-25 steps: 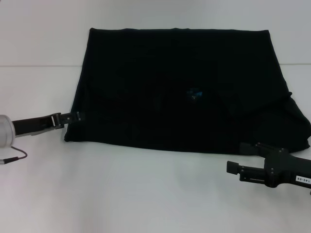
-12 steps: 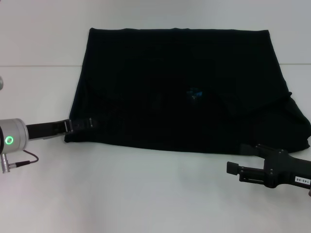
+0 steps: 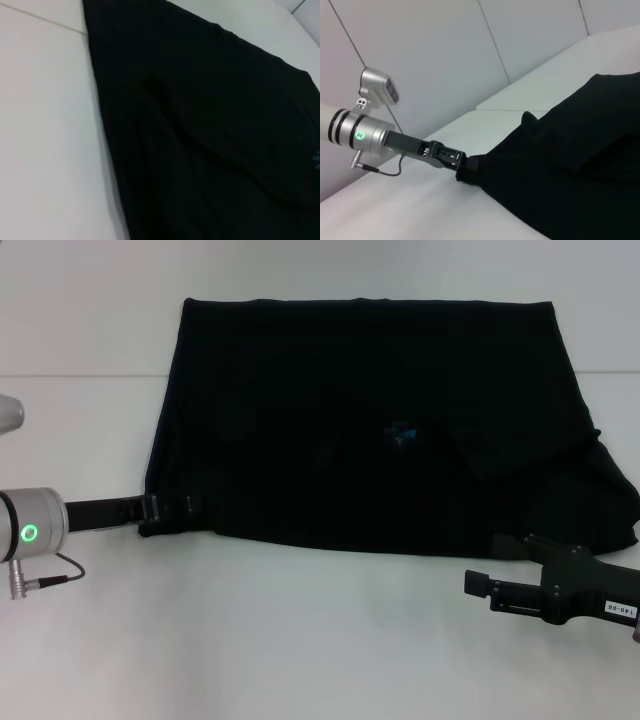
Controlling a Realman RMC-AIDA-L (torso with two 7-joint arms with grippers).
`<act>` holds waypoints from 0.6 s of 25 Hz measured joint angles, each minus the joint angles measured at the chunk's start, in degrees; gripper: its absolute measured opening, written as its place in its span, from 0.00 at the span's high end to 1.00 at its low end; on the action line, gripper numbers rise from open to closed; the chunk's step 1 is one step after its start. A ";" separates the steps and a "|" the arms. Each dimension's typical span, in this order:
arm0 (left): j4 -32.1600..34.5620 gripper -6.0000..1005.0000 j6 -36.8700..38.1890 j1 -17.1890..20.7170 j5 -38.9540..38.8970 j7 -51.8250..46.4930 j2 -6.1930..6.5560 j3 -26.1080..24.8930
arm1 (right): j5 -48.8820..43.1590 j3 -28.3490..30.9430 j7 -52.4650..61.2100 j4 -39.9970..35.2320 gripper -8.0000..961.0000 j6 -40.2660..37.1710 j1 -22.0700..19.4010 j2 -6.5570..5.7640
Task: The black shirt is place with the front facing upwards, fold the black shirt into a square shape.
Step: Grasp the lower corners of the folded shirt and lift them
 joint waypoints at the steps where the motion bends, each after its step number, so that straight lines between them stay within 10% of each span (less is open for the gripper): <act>1: 0.01 0.24 -0.46 0.12 0.01 0.04 -0.05 0.06 | 0.02 0.04 0.06 -0.08 0.02 0.00 0.03 0.00; 15: 0.15 0.72 -1.20 0.29 0.01 1.48 -0.27 0.20 | 0.05 0.34 0.35 -0.41 0.02 0.03 0.10 0.45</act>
